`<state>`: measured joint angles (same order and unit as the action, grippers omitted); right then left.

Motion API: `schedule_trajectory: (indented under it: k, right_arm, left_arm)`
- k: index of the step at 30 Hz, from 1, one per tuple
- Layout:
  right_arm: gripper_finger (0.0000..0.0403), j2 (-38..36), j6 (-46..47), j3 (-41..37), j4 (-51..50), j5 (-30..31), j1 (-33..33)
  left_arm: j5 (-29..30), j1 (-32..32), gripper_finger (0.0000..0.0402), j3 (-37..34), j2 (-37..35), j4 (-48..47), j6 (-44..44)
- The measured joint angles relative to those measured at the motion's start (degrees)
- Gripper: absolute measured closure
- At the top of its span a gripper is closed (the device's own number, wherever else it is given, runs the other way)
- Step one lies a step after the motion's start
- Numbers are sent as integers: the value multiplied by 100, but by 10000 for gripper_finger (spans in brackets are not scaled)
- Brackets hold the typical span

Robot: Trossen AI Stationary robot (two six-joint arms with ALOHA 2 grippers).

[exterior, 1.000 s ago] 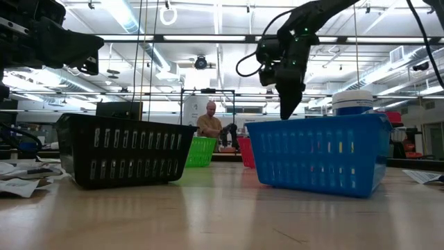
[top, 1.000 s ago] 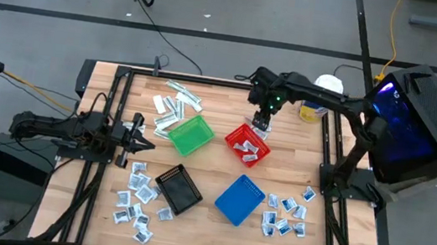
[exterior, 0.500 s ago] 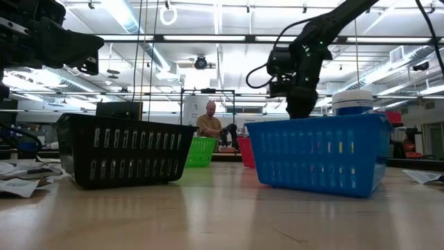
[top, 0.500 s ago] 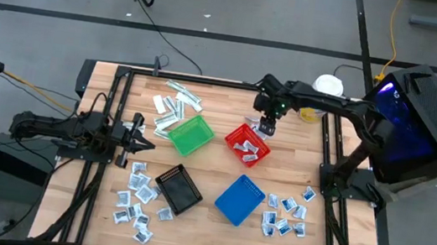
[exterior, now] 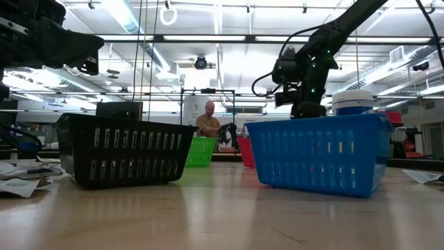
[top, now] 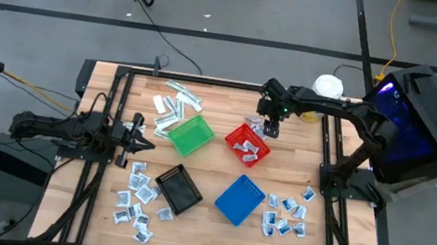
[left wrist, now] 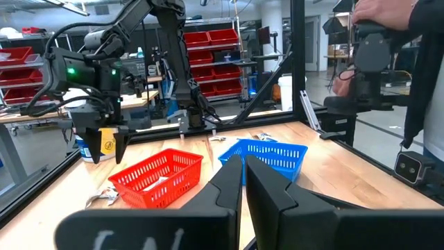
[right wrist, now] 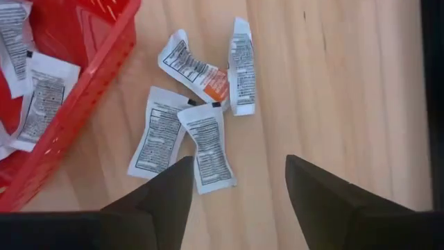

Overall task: Pick & Place First Aid Supplies
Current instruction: Put the orange ointment pack into the red bin

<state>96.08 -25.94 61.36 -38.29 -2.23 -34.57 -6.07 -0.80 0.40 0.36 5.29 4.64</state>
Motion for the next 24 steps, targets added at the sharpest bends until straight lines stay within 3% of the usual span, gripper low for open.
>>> schedule_trajectory:
  k: [8,15,24]
  right_arm:
    - [128,198,-173,-4,20,-102,-55]
    - [132,198,-745,-4,167,-336,-194]
    - [135,198,-753,-249,373,-382,-186]
  left_arm:
    - [1,-1,376,-1,0,-1,0]
    - [1,-1,376,-1,0,-1,0]
    - [1,0,376,0,-1,0,0]
